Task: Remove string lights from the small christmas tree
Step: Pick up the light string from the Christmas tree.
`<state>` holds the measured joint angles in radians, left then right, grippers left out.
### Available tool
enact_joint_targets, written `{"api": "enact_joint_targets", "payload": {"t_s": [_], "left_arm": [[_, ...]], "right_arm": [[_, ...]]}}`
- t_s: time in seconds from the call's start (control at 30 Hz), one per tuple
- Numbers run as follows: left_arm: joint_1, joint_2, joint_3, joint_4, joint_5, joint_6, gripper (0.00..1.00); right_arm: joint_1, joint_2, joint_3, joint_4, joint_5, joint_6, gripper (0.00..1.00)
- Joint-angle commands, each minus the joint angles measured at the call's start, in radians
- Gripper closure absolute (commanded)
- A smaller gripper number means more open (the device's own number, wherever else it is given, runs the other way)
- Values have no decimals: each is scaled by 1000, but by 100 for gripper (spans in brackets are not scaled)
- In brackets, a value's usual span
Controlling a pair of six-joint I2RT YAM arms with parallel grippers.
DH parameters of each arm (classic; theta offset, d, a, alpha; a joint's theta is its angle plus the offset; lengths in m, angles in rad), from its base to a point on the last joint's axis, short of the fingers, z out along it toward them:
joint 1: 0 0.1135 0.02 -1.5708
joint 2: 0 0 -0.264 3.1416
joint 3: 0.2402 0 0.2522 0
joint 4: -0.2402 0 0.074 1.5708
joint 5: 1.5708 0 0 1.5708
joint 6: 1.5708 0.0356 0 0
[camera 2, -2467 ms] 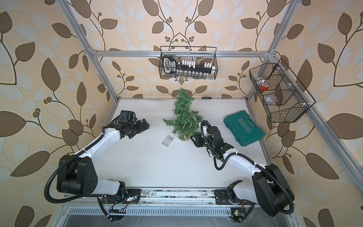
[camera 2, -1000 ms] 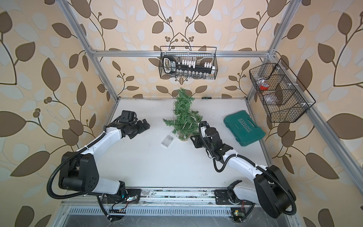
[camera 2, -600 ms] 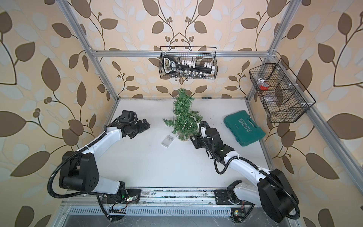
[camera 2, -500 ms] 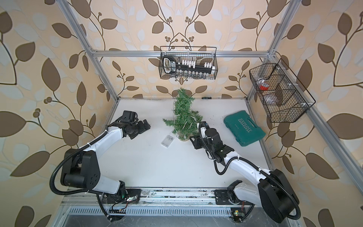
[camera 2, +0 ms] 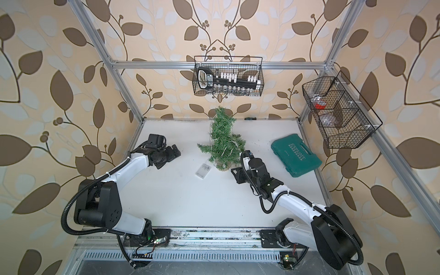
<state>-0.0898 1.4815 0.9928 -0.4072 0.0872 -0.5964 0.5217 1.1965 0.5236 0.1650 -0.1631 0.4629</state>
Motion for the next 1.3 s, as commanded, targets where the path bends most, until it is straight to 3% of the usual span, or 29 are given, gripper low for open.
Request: {"api": "enact_joint_targets", "payload": {"t_s": [0.0, 0.33, 0.53, 0.63, 0.73, 0.97, 1.07, 1.27], "left_arm": [[9, -32, -3, -1, -23, -7, 1], [10, -32, 1, -14, -24, 9, 1], [11, -32, 6, -16, -21, 10, 1], [10, -32, 6, -17, -20, 9, 1], [11, -65, 6, -18, -21, 11, 1], [14, -60, 14, -9, -7, -2, 1], [43, -48, 57, -28, 31, -14, 1], [136, -12, 115, -12, 216, -75, 1]], "right_arm": [[4, 29, 48, 40, 11, -15, 70], [4, 68, 73, 78, 27, -12, 75], [4, 92, 80, 108, 46, 5, 82], [4, 83, 69, 112, 67, 11, 92], [4, 54, 61, 90, 87, 9, 100], [1, -91, 62, -54, 148, -19, 100], [-2, -172, 79, -140, 195, -28, 100], [-50, -274, 186, -298, 298, -40, 100]]}}
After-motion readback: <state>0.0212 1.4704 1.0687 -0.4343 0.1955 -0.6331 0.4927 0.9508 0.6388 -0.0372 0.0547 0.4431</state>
